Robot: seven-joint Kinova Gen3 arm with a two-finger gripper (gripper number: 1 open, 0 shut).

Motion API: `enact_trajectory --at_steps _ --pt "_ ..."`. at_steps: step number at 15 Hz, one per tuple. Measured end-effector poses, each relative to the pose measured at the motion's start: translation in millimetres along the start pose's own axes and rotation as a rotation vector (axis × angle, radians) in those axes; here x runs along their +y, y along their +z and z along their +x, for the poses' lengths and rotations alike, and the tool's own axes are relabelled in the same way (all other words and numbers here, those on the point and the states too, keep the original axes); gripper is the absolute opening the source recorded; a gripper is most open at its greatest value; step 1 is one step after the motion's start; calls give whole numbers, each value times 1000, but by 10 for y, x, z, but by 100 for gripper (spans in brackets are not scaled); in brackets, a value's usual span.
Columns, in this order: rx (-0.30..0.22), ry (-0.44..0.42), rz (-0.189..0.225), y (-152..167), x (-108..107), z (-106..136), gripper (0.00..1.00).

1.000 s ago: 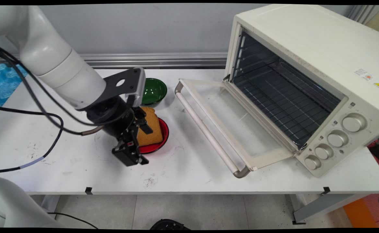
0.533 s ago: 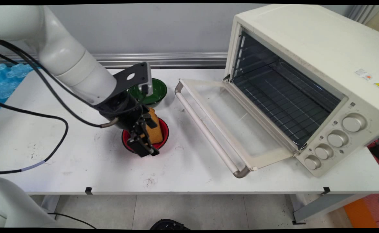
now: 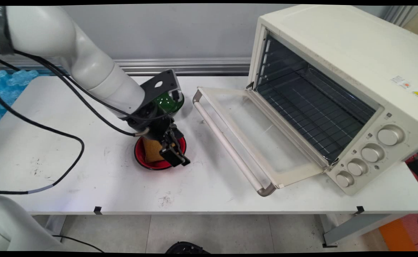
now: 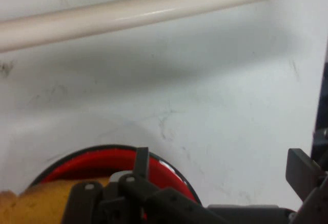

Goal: Close the oven

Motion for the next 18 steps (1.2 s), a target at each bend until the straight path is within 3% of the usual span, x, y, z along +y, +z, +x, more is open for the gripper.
enact_trajectory --at_steps 18 --pt "90 -110 21 782 -258 109 100"
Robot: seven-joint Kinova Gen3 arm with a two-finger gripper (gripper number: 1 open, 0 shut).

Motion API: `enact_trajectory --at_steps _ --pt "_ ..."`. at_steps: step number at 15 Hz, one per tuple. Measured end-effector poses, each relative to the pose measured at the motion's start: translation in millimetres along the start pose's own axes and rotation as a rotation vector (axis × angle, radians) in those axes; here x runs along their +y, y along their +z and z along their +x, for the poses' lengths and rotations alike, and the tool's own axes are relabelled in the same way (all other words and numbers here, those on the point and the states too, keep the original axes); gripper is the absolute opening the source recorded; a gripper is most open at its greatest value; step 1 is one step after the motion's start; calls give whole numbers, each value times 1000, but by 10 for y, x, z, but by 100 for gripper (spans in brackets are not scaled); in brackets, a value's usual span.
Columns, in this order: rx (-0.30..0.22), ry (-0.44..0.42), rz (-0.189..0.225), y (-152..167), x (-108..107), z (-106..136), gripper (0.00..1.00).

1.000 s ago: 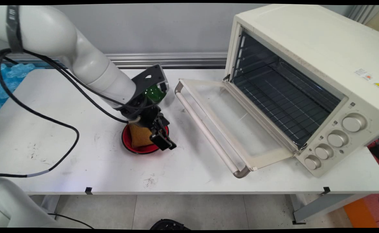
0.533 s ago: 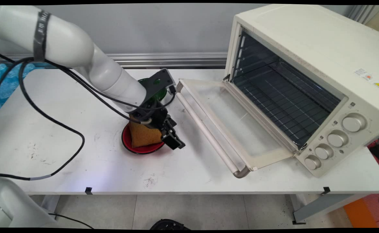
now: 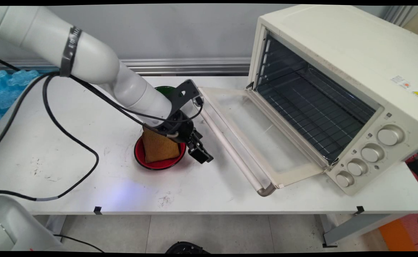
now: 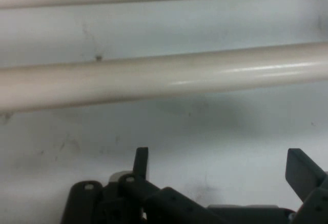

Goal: Close the oven

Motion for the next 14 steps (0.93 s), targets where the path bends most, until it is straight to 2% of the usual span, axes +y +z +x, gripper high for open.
enact_trajectory --at_steps 8,9,14 --pt "33 -17 11 198 -46 28 100" --pt "37 -15 13 209 -50 32 0" --pt "54 -13 22 249 -67 44 0"
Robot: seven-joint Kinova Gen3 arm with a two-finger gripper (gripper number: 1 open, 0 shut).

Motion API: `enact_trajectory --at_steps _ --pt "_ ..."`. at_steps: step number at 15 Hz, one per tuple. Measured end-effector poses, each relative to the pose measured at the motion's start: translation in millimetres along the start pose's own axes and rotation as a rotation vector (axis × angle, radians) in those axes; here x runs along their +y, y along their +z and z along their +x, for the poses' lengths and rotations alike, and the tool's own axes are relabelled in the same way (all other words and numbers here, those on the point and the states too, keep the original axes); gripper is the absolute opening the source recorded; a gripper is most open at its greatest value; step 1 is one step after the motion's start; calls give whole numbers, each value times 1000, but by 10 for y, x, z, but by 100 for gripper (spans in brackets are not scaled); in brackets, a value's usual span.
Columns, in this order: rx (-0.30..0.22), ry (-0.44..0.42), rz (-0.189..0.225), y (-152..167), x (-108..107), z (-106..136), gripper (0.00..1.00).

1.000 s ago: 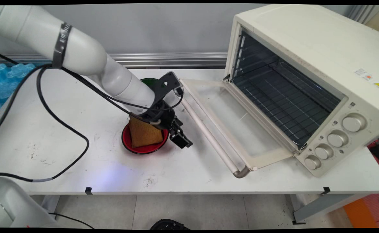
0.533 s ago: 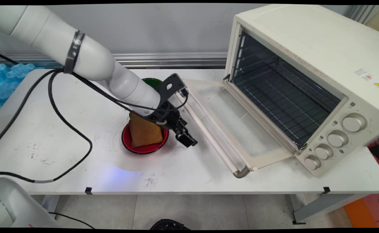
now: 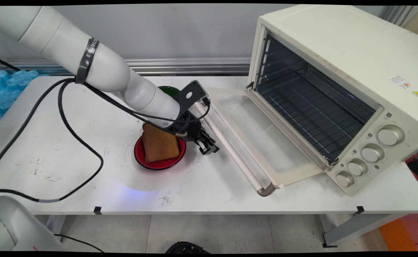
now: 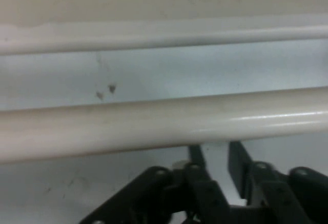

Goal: Close the oven

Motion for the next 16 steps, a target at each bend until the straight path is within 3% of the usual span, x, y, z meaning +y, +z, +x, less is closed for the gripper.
enact_trajectory --at_steps 16 --pt "104 -47 24 63 -32 34 0"
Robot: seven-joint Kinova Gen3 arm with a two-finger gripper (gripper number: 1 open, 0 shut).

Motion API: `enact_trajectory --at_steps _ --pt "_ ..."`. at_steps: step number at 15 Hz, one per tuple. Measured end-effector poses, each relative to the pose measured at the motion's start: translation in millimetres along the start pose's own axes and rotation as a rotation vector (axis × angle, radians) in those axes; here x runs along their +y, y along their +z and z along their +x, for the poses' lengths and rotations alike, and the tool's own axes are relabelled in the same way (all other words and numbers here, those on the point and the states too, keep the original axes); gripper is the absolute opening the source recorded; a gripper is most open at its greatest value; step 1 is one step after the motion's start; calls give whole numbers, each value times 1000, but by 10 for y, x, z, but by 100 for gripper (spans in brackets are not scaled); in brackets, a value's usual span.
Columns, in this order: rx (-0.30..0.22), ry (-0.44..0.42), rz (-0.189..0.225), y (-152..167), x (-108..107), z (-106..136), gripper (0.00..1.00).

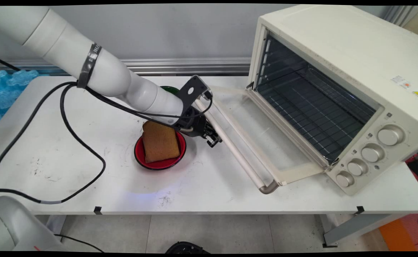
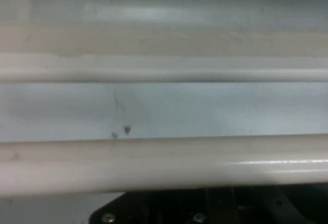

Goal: Close the oven

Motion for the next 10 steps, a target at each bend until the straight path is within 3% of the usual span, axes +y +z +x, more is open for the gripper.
enact_trajectory --at_steps 10 --pt "99 -18 -3 -52 12 132 0"
